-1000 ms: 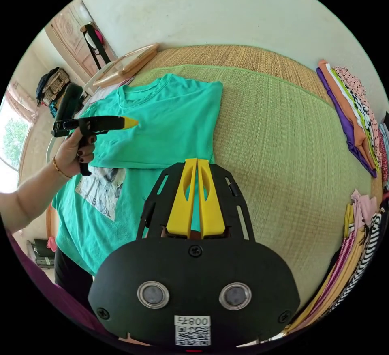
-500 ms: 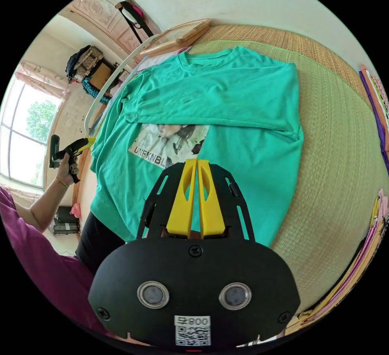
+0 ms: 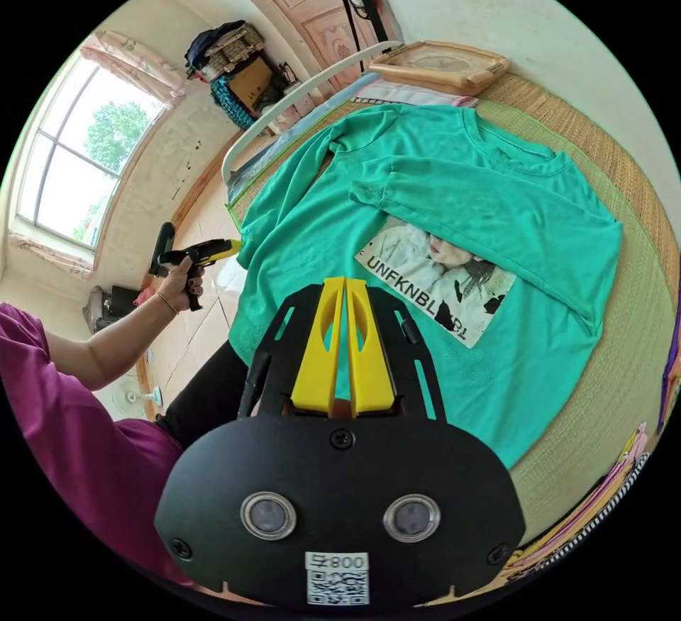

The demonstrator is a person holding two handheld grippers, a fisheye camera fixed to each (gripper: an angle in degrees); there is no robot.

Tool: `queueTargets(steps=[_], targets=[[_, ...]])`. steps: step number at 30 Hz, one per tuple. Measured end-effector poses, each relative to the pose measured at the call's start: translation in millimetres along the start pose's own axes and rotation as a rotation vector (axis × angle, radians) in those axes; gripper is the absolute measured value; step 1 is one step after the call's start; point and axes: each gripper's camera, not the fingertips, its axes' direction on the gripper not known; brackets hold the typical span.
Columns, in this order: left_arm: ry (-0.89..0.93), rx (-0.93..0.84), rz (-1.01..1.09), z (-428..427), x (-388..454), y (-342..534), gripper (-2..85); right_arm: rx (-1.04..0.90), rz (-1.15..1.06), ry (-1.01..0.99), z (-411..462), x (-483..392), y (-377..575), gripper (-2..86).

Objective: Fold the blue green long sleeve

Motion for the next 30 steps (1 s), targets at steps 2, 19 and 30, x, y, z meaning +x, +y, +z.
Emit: queueTargets(steps=[2,19,30], targets=[[0.051,-0.005,-0.006,-16.9,-8.9,2.7,2.7,-0.027,-0.013,-0.02,8.3,-8.2,-4.7,0.8],[0.684,0.172,0.05,-175.6,-9.5,18.8,0.6,0.02,0.145,-0.65,78.9,38.9,-81.7,9.0],[0.819,0.122,0.042,-184.3,11.9,26.7,0.6,0.08,0.377,-1.075,140.2,91.3,-82.0,9.7]])
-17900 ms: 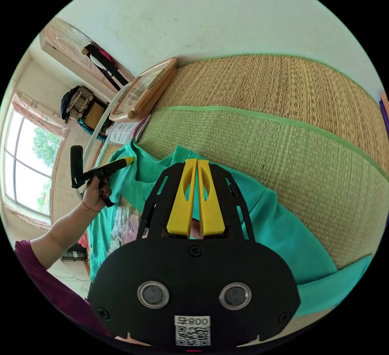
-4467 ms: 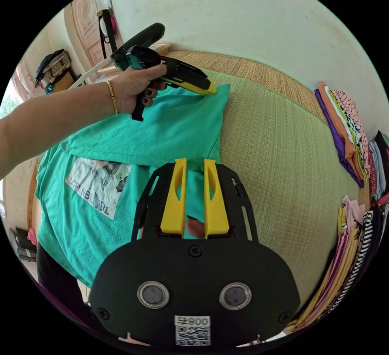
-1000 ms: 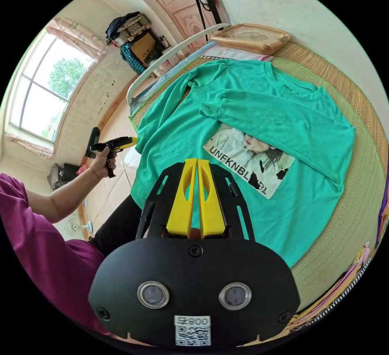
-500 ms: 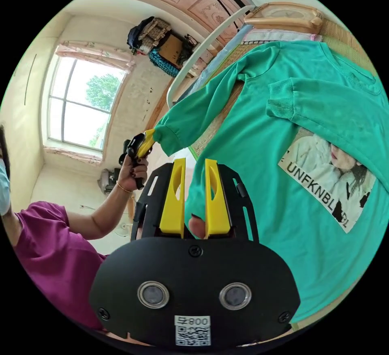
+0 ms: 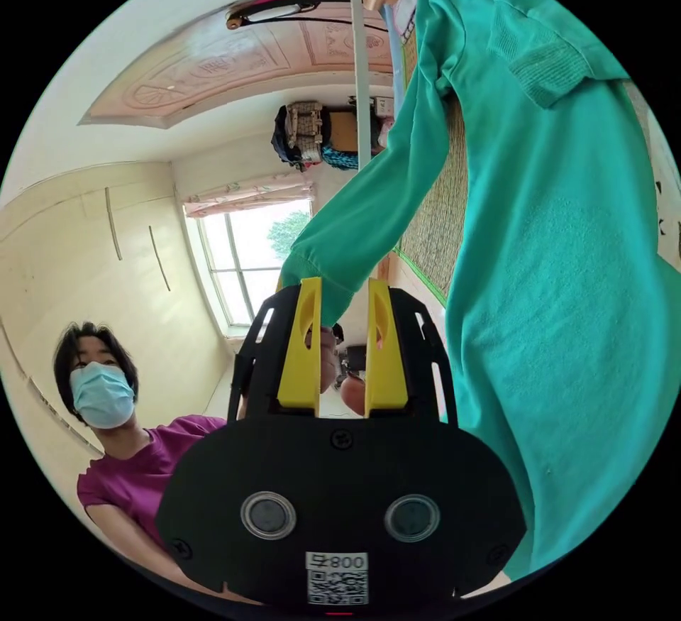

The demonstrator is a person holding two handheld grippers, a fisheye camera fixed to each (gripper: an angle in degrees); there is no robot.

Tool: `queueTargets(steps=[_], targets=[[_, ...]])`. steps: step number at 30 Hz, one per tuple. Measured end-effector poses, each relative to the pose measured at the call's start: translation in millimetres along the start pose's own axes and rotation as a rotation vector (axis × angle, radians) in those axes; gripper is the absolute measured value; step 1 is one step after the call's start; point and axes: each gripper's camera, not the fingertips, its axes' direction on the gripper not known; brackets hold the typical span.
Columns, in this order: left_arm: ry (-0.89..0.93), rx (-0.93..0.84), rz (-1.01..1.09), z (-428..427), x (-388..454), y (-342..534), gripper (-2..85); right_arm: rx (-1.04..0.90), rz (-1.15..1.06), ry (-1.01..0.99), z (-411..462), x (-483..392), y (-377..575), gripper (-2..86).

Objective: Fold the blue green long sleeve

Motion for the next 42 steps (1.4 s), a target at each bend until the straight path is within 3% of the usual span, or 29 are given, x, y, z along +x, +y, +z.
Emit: queueTargets(steps=[9,15,22,26,30,35,42], targets=[[0.023,0.028,-0.022,14.6,-0.7,8.9,0.5,0.032,-0.023,-0.092,-15.5,5.6,-35.3,4.5],[0.058,0.03,-0.005,48.4,1.6,8.9,0.5,0.03,-0.168,-0.069,-53.1,-62.2,-80.3,1.4],[0.222,-0.045,0.079,168.1,19.3,6.5,0.5,-0.116,-0.454,0.231,-101.7,-231.8,-142.4,0.2],[0.23,-0.157,0.123,244.4,21.0,20.1,0.5,-0.188,-0.492,0.437,-142.0,-283.1,-140.4,0.1],[0.187,-0.287,0.067,326.7,-15.5,53.2,0.6,-0.188,-0.367,0.563,-192.1,-260.2,-133.5,0.1],[0.08,-0.39,-0.103,401.4,-88.5,92.9,0.7,-0.194,-0.087,0.667,-252.2,-162.5,-128.6,0.1],[-0.04,-0.462,-0.11,476.6,-139.8,115.8,0.6,-0.173,-0.027,0.652,-282.9,-109.5,-126.7,0.1]])
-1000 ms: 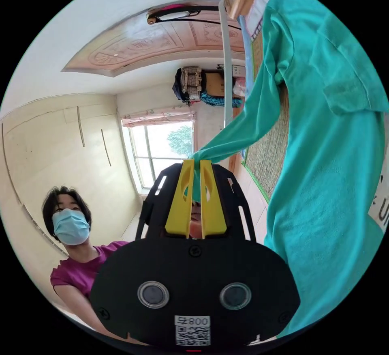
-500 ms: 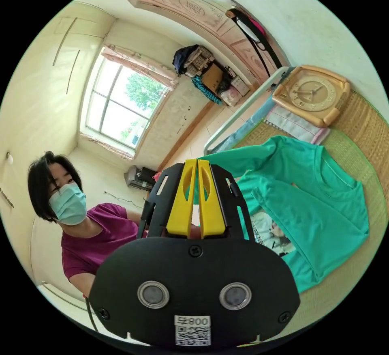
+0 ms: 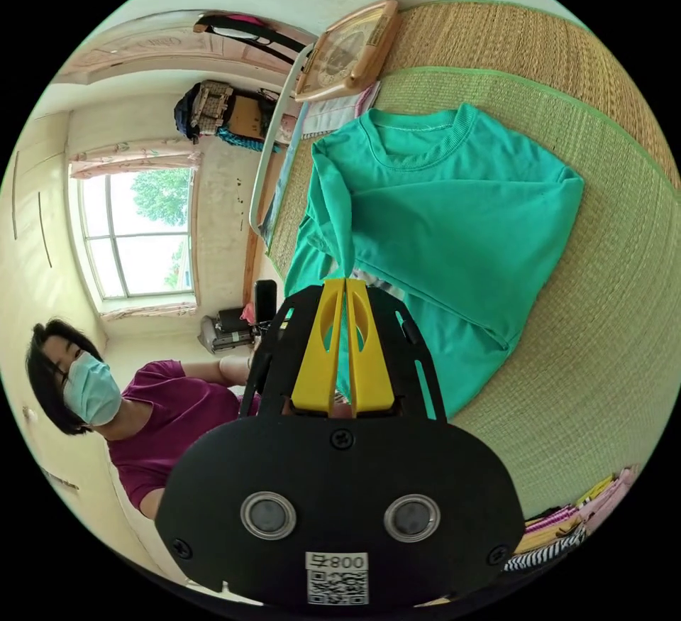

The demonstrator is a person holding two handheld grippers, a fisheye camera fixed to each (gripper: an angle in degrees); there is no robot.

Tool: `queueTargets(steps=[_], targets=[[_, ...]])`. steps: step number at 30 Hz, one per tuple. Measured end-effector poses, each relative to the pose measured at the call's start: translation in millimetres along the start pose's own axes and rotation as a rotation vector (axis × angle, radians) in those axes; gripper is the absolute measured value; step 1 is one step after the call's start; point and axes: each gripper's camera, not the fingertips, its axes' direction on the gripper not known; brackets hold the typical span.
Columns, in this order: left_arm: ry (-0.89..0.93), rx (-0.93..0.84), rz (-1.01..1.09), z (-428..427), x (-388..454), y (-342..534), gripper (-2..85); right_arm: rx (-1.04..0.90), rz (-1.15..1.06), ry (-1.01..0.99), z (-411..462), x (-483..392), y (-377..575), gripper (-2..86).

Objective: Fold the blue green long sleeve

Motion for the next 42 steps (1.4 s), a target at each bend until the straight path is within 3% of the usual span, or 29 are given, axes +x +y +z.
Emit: queueTargets(steps=[12,16,20,26,31,34,42], targets=[[-0.142,-0.104,-0.041,103.9,-77.7,-43.6,1.2,-0.015,0.009,0.165,9.4,29.0,-11.2,0.1],[-0.222,-0.14,-0.081,114.1,-108.7,-54.7,2.4,-0.031,0.058,0.267,36.0,51.1,-12.1,0.1],[-0.185,-0.141,-0.061,104.6,-115.6,-58.6,4.8,0.064,0.069,0.222,40.9,60.7,-2.4,0.2],[-0.147,-0.037,0.045,24.9,-100.9,-63.9,6.2,0.209,-0.074,0.272,45.9,1.5,-9.7,1.3],[-0.379,0.26,0.123,-92.3,-89.1,-92.7,7.0,0.202,-0.256,0.268,100.7,-72.2,-65.9,3.7],[-0.42,0.326,0.058,-131.7,-106.6,-109.8,7.5,0.181,-0.346,0.285,146.1,-115.6,-110.9,5.4],[-0.296,0.39,-0.009,-174.2,-142.4,-137.3,5.2,0.133,-0.465,0.458,238.8,-189.0,-203.4,6.3]])
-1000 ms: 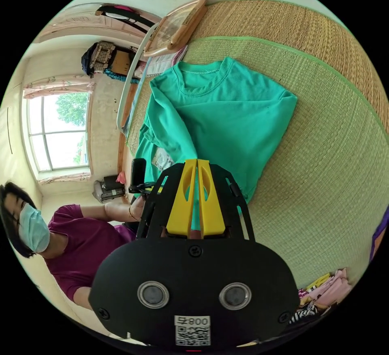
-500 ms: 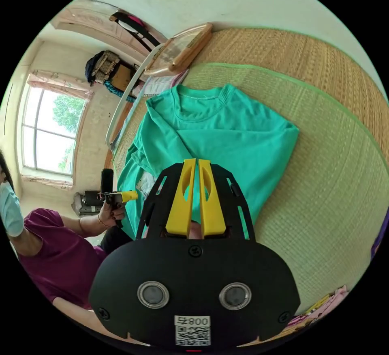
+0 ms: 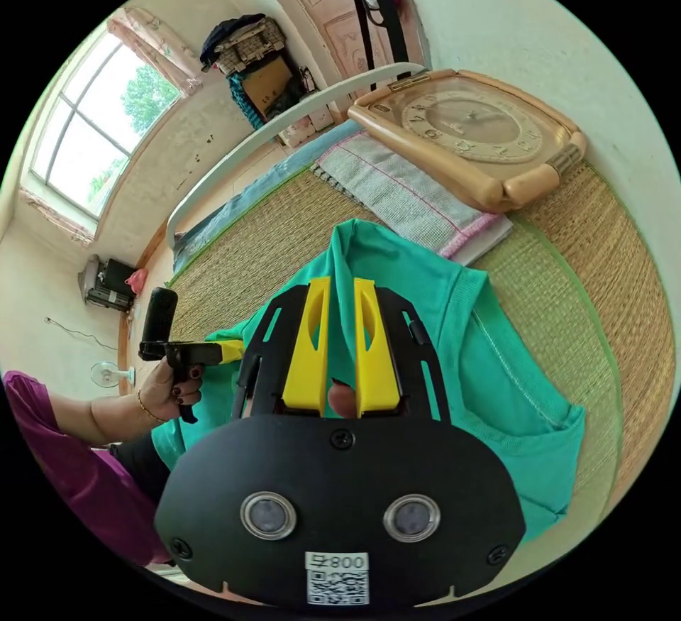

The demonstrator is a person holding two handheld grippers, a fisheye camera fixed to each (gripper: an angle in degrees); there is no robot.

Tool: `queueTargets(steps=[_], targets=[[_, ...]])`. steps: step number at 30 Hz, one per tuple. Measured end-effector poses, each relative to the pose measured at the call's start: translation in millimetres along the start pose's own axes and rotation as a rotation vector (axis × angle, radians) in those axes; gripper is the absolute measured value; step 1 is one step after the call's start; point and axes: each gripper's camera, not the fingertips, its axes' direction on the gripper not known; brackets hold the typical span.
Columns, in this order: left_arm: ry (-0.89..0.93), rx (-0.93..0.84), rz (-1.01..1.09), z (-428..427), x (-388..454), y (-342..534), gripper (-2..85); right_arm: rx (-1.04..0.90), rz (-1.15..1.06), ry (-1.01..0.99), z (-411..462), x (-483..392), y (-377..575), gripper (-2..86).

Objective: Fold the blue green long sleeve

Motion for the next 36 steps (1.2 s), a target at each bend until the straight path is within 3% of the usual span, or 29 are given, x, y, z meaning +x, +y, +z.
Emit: queueTargets(steps=[8,12,16,29,36], targets=[[0.081,0.019,0.0,-23.6,-17.6,-16.6,1.0,-0.086,-0.006,0.074,31.0,-4.3,-35.7,0.6],[0.048,0.043,0.055,-46.2,-16.0,-23.0,0.6,-0.041,0.018,0.008,5.8,13.2,-42.2,0.0],[0.011,0.038,0.047,-56.7,-25.3,-34.6,0.5,-0.13,0.052,0.01,25.4,29.0,-50.2,0.0],[0.025,0.061,0.093,-90.3,-19.5,-38.3,0.2,0.063,0.012,-0.047,-3.4,12.4,-23.4,0.0],[-0.197,-0.055,0.165,-74.2,-14.5,-68.1,0.1,-0.042,0.106,-0.028,57.7,38.9,-38.6,0.0]])
